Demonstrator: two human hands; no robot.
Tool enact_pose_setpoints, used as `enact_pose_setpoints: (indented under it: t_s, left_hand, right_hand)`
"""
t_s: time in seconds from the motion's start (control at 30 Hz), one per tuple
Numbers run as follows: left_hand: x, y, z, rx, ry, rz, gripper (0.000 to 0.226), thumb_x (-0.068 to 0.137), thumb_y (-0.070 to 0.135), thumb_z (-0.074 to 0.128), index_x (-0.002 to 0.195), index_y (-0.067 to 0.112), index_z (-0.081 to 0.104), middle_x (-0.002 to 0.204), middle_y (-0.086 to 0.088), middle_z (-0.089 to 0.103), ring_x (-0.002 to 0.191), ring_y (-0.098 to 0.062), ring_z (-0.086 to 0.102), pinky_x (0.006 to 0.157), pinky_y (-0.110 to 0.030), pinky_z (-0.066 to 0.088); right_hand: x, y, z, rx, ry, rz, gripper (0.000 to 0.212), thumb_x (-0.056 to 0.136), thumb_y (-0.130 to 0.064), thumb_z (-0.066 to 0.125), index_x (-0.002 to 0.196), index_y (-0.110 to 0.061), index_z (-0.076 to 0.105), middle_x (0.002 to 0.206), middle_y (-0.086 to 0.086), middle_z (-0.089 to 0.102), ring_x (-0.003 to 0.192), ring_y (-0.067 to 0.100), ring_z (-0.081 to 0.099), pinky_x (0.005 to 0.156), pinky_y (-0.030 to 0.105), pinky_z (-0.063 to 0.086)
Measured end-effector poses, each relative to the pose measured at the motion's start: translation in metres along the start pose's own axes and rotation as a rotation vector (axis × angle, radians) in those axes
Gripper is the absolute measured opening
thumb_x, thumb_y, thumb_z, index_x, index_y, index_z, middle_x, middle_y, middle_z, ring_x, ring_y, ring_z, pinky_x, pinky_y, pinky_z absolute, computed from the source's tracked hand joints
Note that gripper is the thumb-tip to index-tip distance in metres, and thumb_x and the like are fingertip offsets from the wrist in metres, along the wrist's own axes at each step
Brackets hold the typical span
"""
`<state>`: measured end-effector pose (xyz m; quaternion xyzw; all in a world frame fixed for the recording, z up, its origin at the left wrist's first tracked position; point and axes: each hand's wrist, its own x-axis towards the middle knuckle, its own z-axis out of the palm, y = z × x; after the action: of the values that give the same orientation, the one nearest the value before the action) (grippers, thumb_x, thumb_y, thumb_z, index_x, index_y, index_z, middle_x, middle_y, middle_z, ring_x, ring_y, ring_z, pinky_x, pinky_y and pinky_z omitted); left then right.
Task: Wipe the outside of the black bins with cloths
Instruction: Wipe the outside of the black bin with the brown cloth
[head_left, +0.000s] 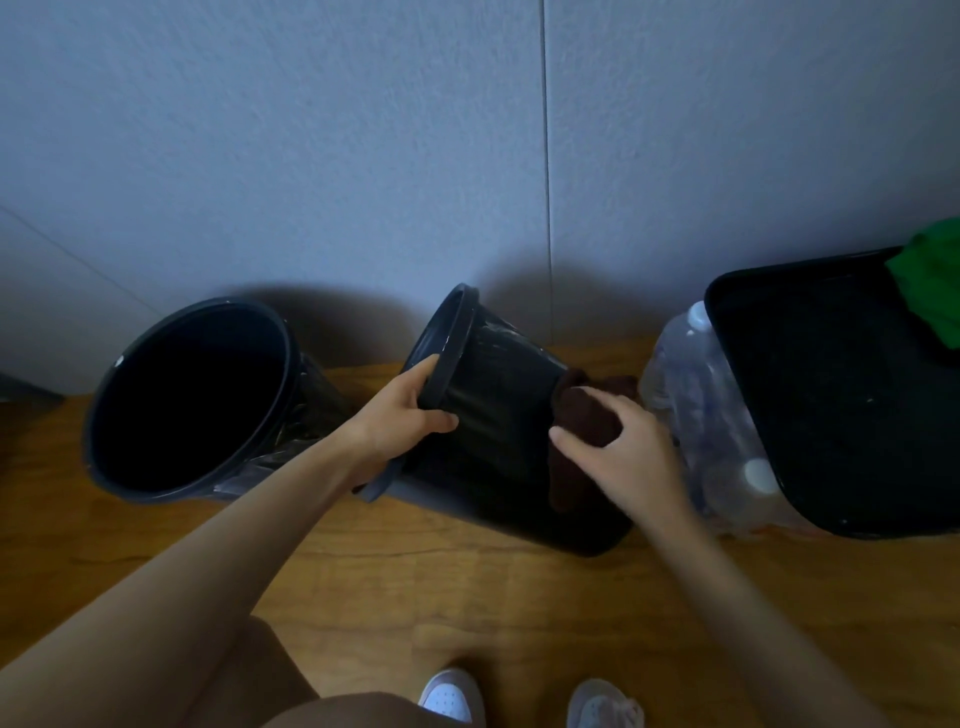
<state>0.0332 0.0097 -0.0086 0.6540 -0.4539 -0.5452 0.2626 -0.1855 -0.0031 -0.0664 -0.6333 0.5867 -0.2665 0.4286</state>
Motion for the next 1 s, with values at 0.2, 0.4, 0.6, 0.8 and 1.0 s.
enact_pose_setpoints:
  t_s: [0.2, 0.4, 0.6, 0.8, 1.0]
  left_hand:
    - [0.005, -0.003, -0.004, -0.033, 0.043, -0.054, 0.052, 0.084, -0.011, 0.051, 0.126, 0.019, 0.050, 0.112, -0.012, 0.063, 0.109, -0.029, 0.058, 0.099, -0.049, 0.045]
    - [0.007, -0.007, -0.013, -0.105, 0.101, -0.124, 0.053, 0.087, -0.007, 0.051, 0.131, 0.023, 0.047, 0.120, -0.011, 0.060, 0.112, -0.030, 0.057, 0.100, -0.054, 0.043]
    - [0.008, -0.004, -0.006, -0.117, 0.068, -0.088, 0.056, 0.086, -0.010, 0.050, 0.132, 0.021, 0.045, 0.114, -0.010, 0.062, 0.110, -0.029, 0.058, 0.097, -0.048, 0.046]
    - [0.003, -0.001, -0.004, -0.035, 0.013, -0.010, 0.057, 0.084, -0.011, 0.053, 0.131, 0.020, 0.043, 0.110, -0.008, 0.062, 0.103, -0.019, 0.062, 0.084, -0.028, 0.054]
    - [-0.003, -0.004, -0.007, -0.010, 0.025, -0.013, 0.060, 0.087, -0.010, 0.051, 0.135, 0.025, 0.040, 0.117, -0.004, 0.061, 0.108, -0.015, 0.059, 0.093, -0.033, 0.051]
  right_hand:
    - [-0.006, 0.019, 0.028, 0.056, -0.088, -0.159, 0.051, 0.073, -0.071, 0.034, 0.122, -0.057, 0.036, 0.156, -0.011, -0.010, 0.142, 0.011, -0.017, 0.111, 0.035, -0.002]
    - [0.001, 0.052, 0.025, -0.296, -0.034, -0.062, 0.087, 0.083, -0.053, 0.053, 0.149, -0.028, 0.002, 0.158, -0.002, -0.001, 0.144, 0.018, -0.005, 0.116, 0.044, 0.010]
    - [-0.015, 0.009, 0.054, -0.240, 0.025, -0.281, 0.077, 0.077, -0.055, 0.043, 0.145, -0.020, 0.030, 0.152, 0.002, 0.026, 0.138, 0.023, 0.015, 0.111, 0.041, 0.019]
    - [0.022, -0.046, 0.065, -0.206, -0.010, -0.449, 0.057, 0.082, -0.043, 0.050, 0.136, -0.027, 0.046, 0.146, -0.004, 0.037, 0.136, 0.020, 0.025, 0.103, 0.039, 0.030]
    - [0.071, -0.010, 0.033, -0.113, -0.055, -0.039, 0.043, 0.091, -0.037, 0.049, 0.133, -0.026, 0.050, 0.140, -0.003, 0.047, 0.128, 0.021, 0.042, 0.101, 0.033, 0.034]
